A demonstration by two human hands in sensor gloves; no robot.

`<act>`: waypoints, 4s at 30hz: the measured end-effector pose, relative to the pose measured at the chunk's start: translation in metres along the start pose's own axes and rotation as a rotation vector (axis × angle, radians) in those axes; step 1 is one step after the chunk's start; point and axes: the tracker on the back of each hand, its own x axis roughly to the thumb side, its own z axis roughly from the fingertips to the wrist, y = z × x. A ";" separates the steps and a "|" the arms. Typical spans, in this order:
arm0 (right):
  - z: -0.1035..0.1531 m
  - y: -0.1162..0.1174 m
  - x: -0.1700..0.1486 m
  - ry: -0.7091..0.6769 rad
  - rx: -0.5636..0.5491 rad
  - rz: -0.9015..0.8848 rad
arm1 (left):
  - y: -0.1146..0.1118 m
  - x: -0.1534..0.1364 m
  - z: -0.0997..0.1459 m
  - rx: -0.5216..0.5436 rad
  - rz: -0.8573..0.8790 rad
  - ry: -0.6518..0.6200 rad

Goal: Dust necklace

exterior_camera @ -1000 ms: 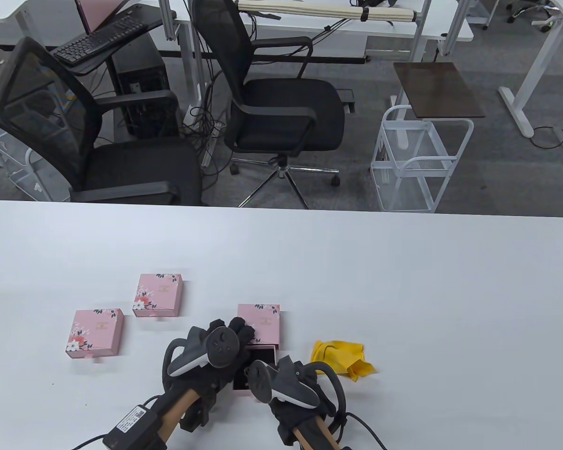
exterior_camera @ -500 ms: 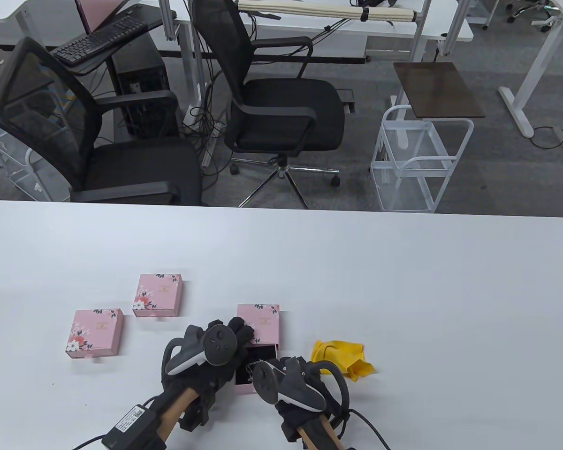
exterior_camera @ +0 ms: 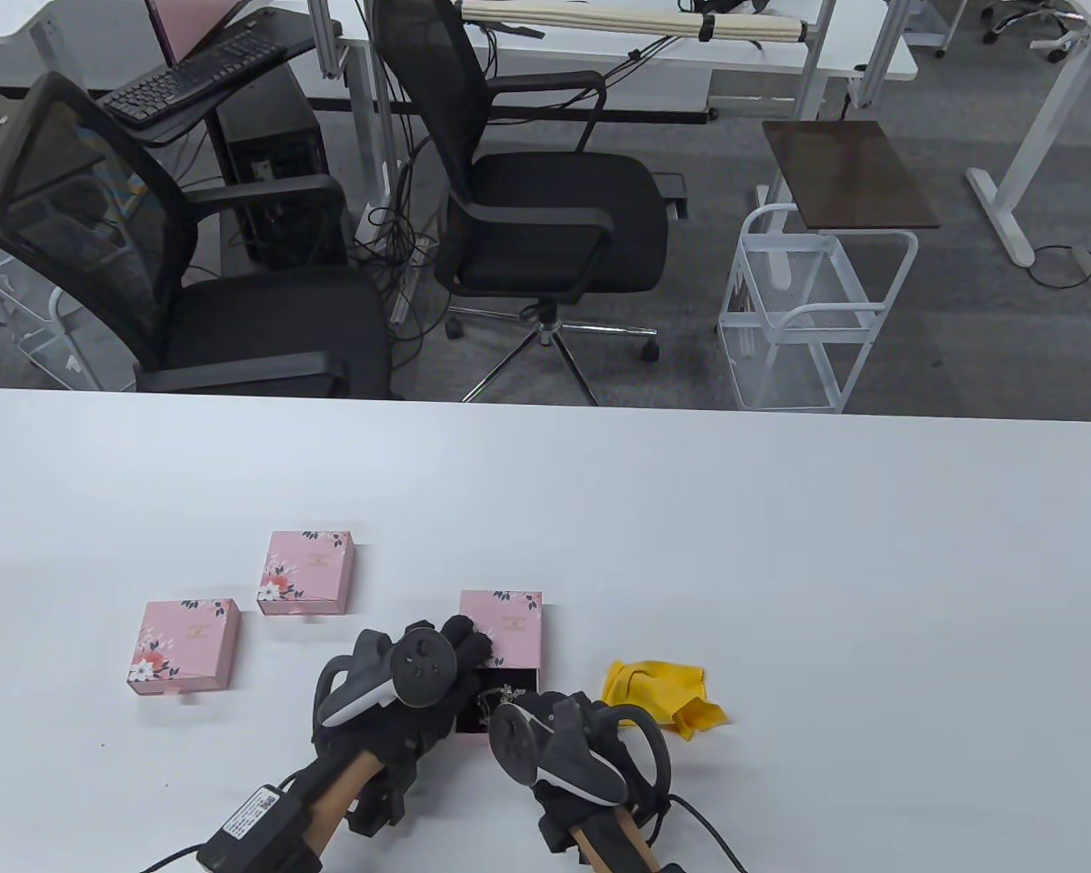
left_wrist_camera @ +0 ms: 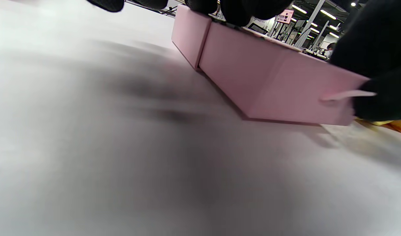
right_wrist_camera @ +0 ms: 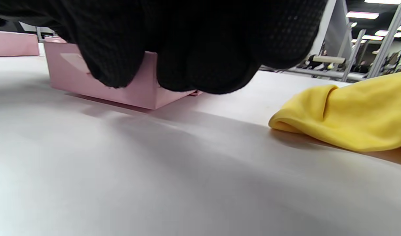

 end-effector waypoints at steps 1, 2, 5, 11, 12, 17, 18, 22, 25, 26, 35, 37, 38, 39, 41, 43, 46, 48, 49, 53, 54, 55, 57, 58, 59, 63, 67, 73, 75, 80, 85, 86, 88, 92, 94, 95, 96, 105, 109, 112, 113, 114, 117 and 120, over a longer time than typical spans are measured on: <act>-0.001 0.001 0.000 0.014 -0.019 0.005 | 0.000 0.000 0.000 0.000 0.004 -0.001; -0.001 0.003 0.000 0.025 -0.034 0.010 | 0.000 -0.001 0.000 0.001 0.006 -0.002; -0.002 0.005 0.004 0.049 -0.084 0.037 | 0.000 -0.001 -0.001 0.002 0.015 -0.004; -0.011 0.004 0.018 0.116 -0.112 0.129 | 0.000 -0.001 -0.001 0.010 0.019 -0.004; -0.014 0.003 0.019 0.121 -0.105 0.144 | 0.000 -0.001 -0.001 0.009 0.020 -0.005; -0.032 0.003 0.015 0.156 -0.043 0.088 | 0.000 -0.002 0.000 0.004 0.027 -0.011; -0.035 0.002 0.014 0.155 -0.043 0.085 | 0.000 -0.002 0.000 0.004 0.028 -0.012; -0.046 0.000 0.012 0.171 -0.037 0.101 | -0.001 -0.002 0.000 0.013 0.025 -0.017; -0.052 0.000 0.013 0.187 -0.079 0.121 | -0.002 -0.002 0.001 0.015 0.020 -0.017; -0.053 -0.001 0.012 0.186 -0.093 0.126 | -0.002 -0.002 0.001 0.014 0.025 -0.017; -0.057 -0.019 -0.003 0.195 0.150 -0.068 | 0.011 -0.001 0.008 0.059 0.044 -0.001; -0.058 -0.028 -0.003 0.218 0.230 -0.109 | 0.024 -0.005 0.019 0.079 0.033 0.023; -0.059 -0.030 -0.002 0.212 0.219 -0.119 | 0.029 -0.007 0.025 0.103 0.039 0.027; -0.061 -0.032 0.001 0.225 0.170 -0.158 | 0.035 -0.011 0.034 0.153 0.061 0.031; -0.065 -0.030 0.006 0.243 0.138 -0.220 | 0.039 -0.018 0.048 0.189 0.095 0.034; -0.073 -0.024 0.013 0.268 0.169 -0.285 | 0.040 -0.023 0.060 0.218 0.126 0.035; -0.091 -0.013 0.024 0.298 0.356 -0.289 | 0.038 -0.028 0.070 0.227 0.152 0.032; -0.097 -0.006 0.032 0.323 0.367 -0.275 | 0.037 -0.028 0.073 0.272 0.164 0.031; -0.098 -0.005 0.035 0.334 0.362 -0.244 | 0.037 -0.027 0.074 0.283 0.159 0.028; -0.099 0.004 0.039 0.376 0.379 -0.192 | 0.041 -0.025 0.078 0.313 0.158 0.021; -0.099 0.004 0.038 0.381 0.354 -0.202 | 0.041 -0.025 0.079 0.328 0.170 0.017; -0.100 0.004 0.037 0.386 0.327 -0.194 | 0.041 -0.025 0.081 0.338 0.180 0.010; -0.100 0.002 0.035 0.381 0.308 -0.171 | 0.039 -0.025 0.083 0.350 0.182 0.008; -0.100 0.000 0.033 0.381 0.299 -0.179 | 0.038 -0.025 0.084 0.353 0.170 0.007; -0.100 -0.002 0.030 0.376 0.293 -0.195 | 0.037 -0.025 0.085 0.353 0.163 0.007; -0.099 -0.026 -0.005 0.377 0.226 -0.274 | 0.035 -0.024 0.088 0.358 0.150 0.008; -0.089 -0.051 -0.067 0.447 0.177 -0.269 | 0.036 -0.020 0.090 0.365 0.114 0.003; -0.054 -0.040 -0.191 0.664 0.116 -0.367 | 0.045 -0.022 0.096 0.417 0.100 0.036; -0.041 -0.027 -0.219 0.730 0.098 -0.395 | 0.046 -0.024 0.097 0.425 0.111 0.044; -0.022 -0.003 -0.253 0.779 0.168 -0.356 | 0.045 -0.029 0.097 0.424 0.101 0.071; -0.013 0.017 -0.262 0.746 0.173 -0.365 | 0.042 -0.032 0.094 0.413 0.091 0.086; -0.012 0.018 -0.261 0.744 0.167 -0.344 | 0.041 -0.032 0.094 0.411 0.089 0.087; -0.012 0.020 -0.260 0.735 0.182 -0.316 | 0.037 -0.032 0.090 0.388 0.076 0.090; -0.010 0.015 -0.257 0.714 0.220 -0.313 | 0.033 -0.032 0.088 0.371 0.057 0.093; -0.008 0.002 -0.253 0.692 0.152 -0.260 | 0.033 -0.032 0.088 0.370 0.057 0.095; -0.008 -0.006 -0.249 0.670 0.123 -0.244 | 0.033 -0.032 0.088 0.369 0.059 0.096; -0.007 -0.021 -0.242 0.636 0.071 -0.236 | 0.033 -0.033 0.088 0.366 0.061 0.101; 0.014 -0.080 -0.170 0.370 -0.175 -0.465 | 0.032 -0.040 0.087 0.358 0.080 0.139; 0.021 -0.078 -0.137 0.286 -0.212 -0.511 | 0.033 -0.042 0.087 0.361 0.086 0.152; 0.024 -0.075 -0.117 0.239 -0.225 -0.514 | 0.035 -0.043 0.087 0.364 0.076 0.172; 0.025 -0.073 -0.113 0.229 -0.228 -0.509 | 0.037 -0.044 0.088 0.370 0.073 0.183; 0.026 -0.071 -0.108 0.220 -0.235 -0.502 | 0.039 -0.047 0.089 0.380 0.073 0.202; 0.029 -0.061 -0.100 0.213 -0.262 -0.495 | 0.043 -0.057 0.093 0.410 0.106 0.247; 0.030 -0.052 -0.096 0.208 -0.227 -0.459 | 0.047 -0.066 0.095 0.431 0.140 0.288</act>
